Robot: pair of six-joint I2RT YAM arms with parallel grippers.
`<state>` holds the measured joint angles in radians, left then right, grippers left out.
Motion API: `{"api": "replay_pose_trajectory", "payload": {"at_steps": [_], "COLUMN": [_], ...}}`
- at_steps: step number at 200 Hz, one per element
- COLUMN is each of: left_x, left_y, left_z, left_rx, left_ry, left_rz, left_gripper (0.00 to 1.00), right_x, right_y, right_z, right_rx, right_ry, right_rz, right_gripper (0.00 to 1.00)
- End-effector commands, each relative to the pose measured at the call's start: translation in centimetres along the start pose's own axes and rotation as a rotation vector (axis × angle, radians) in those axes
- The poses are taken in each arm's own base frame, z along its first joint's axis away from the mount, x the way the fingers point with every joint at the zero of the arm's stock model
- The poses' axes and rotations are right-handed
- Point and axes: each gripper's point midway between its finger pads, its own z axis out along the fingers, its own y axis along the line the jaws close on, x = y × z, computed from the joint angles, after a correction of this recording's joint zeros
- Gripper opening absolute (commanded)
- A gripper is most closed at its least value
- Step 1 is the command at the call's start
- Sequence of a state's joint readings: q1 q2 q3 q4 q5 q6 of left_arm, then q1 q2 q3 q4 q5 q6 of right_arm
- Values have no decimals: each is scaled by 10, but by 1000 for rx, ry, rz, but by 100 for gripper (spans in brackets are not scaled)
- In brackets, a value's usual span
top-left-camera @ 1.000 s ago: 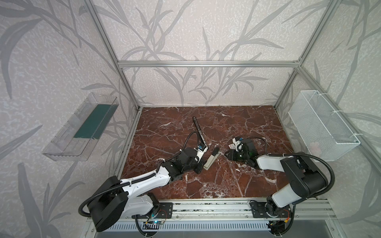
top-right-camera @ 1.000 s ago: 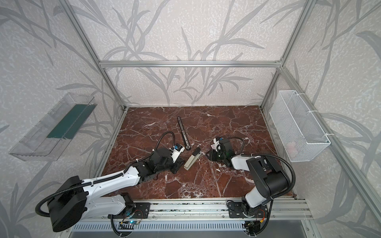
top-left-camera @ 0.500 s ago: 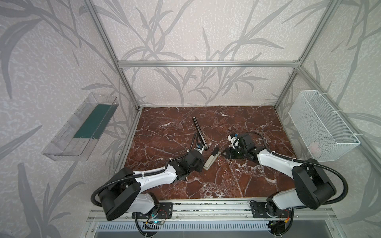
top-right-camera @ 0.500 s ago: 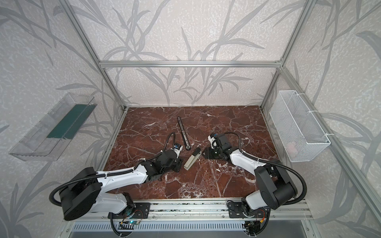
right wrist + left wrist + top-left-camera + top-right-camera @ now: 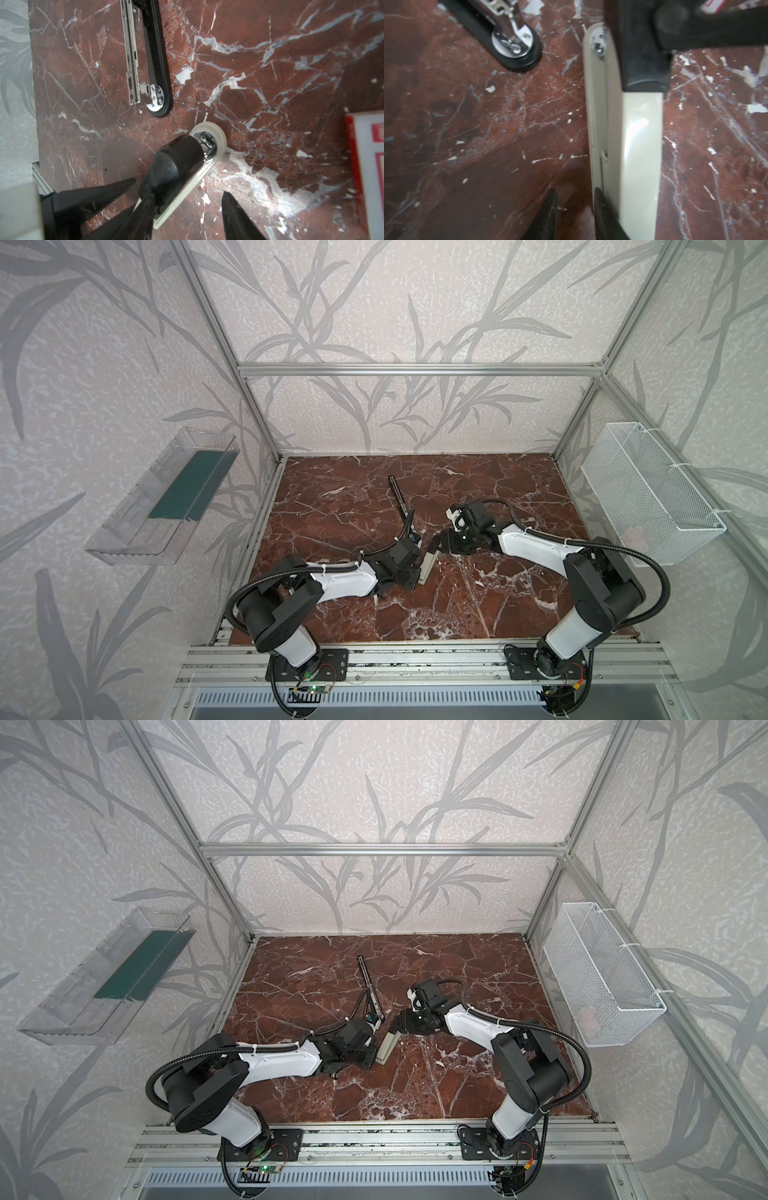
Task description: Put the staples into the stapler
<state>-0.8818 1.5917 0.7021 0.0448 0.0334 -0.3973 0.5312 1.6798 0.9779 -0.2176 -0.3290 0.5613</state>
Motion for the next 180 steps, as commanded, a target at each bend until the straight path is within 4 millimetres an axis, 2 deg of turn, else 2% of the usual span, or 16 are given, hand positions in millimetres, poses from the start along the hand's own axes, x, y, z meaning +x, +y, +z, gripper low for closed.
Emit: {"api": "replay_pose_trajectory", "payload": {"at_steps": [1, 25, 55, 69, 94, 127, 157, 180], "left_x": [-6, -2, -4, -6, -15, -22, -32, -48], "left_y": [-42, -61, -56, -47, -20, 15, 49, 54], "left_z": [0, 7, 7, -1, -22, -43, -54, -67], "left_rx": [168, 196, 168, 136, 34, -28, 11, 81], "left_ry": [-30, -20, -47, -83, -174, -201, -206, -246], "left_rz": [5, 50, 36, 20, -72, -216, -451, -508], "left_gripper": [31, 31, 31, 31, 35, 36, 39, 42], "right_x": [-1, -2, 0, 0, -2, -2, -3, -6], "right_y": [-7, -4, -5, -6, -6, 10, 32, 65], "right_z": [9, 17, 24, 25, 21, 9, -3, -25], "right_rx": [71, 112, 197, 226, 254, 230, 108, -57], "right_ry": [27, 54, 81, 82, 70, 44, -12, -112], "right_rz": [8, -34, -110, -141, -190, -286, -385, -500], "right_gripper": [53, 51, 44, 38, 29, 21, 16, 14]}}
